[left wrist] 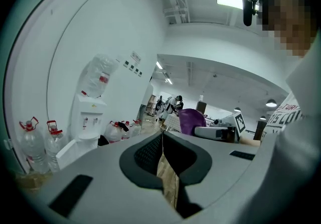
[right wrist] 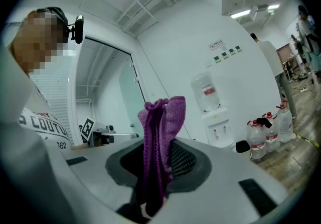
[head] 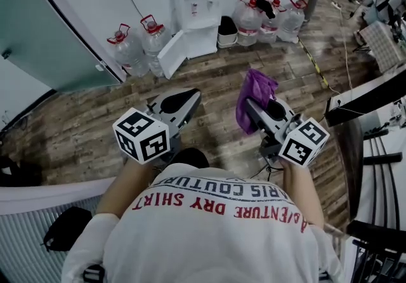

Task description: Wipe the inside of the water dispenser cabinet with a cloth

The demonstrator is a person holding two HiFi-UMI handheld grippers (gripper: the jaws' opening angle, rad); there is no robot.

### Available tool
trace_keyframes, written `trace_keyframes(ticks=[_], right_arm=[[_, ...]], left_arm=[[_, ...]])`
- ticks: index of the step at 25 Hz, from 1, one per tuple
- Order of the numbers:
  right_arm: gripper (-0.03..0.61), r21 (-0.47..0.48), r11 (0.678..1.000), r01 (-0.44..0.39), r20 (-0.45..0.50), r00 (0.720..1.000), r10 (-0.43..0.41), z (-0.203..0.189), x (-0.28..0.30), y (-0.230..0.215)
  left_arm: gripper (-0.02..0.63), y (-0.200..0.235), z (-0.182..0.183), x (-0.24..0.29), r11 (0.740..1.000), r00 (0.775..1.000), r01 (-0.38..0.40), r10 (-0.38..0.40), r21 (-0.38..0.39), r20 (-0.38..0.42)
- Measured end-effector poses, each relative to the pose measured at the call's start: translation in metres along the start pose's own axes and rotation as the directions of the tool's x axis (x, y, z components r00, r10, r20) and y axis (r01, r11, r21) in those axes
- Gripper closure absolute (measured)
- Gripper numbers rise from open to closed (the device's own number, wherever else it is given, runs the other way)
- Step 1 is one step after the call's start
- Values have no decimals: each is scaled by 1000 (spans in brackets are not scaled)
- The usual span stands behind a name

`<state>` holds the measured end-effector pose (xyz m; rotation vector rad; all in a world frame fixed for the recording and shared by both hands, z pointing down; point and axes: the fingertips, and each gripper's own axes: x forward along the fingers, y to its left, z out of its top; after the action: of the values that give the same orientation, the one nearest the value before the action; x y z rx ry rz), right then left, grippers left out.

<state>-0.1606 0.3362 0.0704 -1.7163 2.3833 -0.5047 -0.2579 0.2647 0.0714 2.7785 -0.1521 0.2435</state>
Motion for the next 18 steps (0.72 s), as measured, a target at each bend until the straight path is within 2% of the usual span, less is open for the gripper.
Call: trace_keyframes(ticks=[9, 18], right_arm=[[486, 12, 999, 43, -18, 999, -42, -3, 45, -71], [486, 37, 996, 79, -60, 995, -77, 29, 134, -188]], left_arm=[[586, 62, 3, 59, 999, 1000, 0, -1, -35, -11], [586, 172, 41, 156, 996, 999, 13, -17, -84, -38]])
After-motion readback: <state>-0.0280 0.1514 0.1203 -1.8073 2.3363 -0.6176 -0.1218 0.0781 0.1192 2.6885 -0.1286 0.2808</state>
